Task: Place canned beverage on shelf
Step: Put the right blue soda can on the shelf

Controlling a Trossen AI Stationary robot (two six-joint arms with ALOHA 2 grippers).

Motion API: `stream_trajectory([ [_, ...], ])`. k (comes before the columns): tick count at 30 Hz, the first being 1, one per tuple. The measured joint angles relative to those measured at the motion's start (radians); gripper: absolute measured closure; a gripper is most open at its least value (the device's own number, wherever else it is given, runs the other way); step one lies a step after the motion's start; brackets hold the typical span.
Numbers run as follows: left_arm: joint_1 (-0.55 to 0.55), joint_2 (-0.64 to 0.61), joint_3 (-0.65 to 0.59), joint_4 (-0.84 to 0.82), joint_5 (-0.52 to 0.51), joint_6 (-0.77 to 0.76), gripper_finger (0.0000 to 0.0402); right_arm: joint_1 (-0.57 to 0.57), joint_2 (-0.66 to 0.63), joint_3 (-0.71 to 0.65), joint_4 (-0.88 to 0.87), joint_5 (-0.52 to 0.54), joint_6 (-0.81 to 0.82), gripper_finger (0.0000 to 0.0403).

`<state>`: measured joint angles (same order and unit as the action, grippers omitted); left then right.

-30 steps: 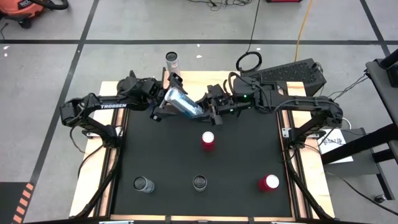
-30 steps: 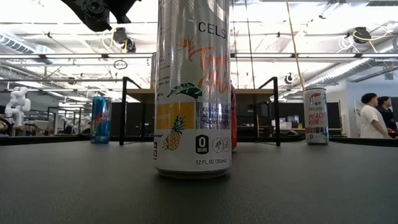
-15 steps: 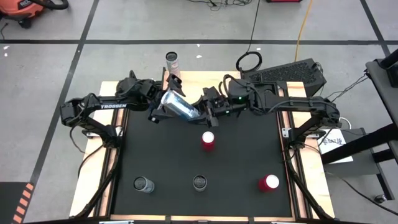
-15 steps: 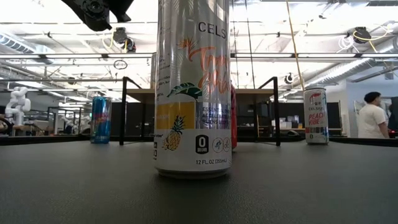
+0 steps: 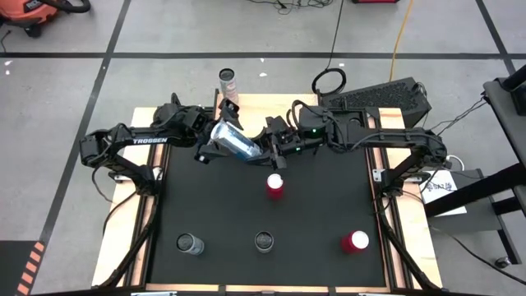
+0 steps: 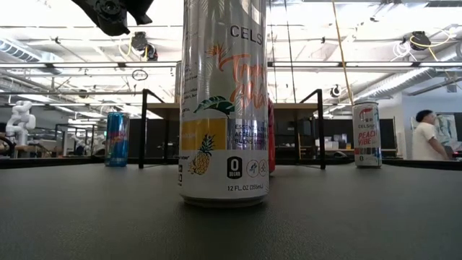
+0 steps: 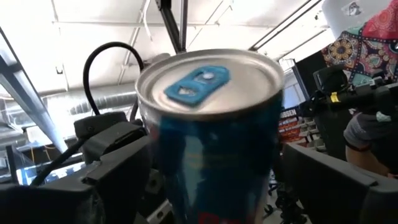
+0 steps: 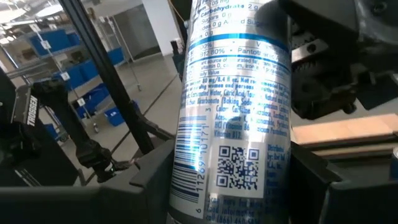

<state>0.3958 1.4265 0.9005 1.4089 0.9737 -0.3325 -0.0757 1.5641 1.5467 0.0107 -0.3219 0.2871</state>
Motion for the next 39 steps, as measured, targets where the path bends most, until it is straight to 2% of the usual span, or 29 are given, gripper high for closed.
stream_trajectory([
  [3, 0.0, 0.0, 0.0, -0.002, 0.002, 0.0, 0.0069, 0.0, 0.009, 0.0, 0.022, -0.031, 0.0, 0.0195],
  [10, 0.0, 0.0, 0.0, -0.003, 0.035, 0.0, 0.0105, -0.001, 0.021, 0.0, 0.029, -0.031, 0.008, 0.0195],
  [26, 0.0, 0.0, 0.0, -0.004, 0.046, 0.006, 0.0153, -0.005, 0.022, 0.0, 0.023, -0.03, 0.008, 0.0194],
  [39, 0.0, 0.0, 0.0, -0.01, 0.045, 0.0, 0.0163, -0.006, 0.021, 0.0, 0.018, -0.045, 0.024, 0.0148],
])
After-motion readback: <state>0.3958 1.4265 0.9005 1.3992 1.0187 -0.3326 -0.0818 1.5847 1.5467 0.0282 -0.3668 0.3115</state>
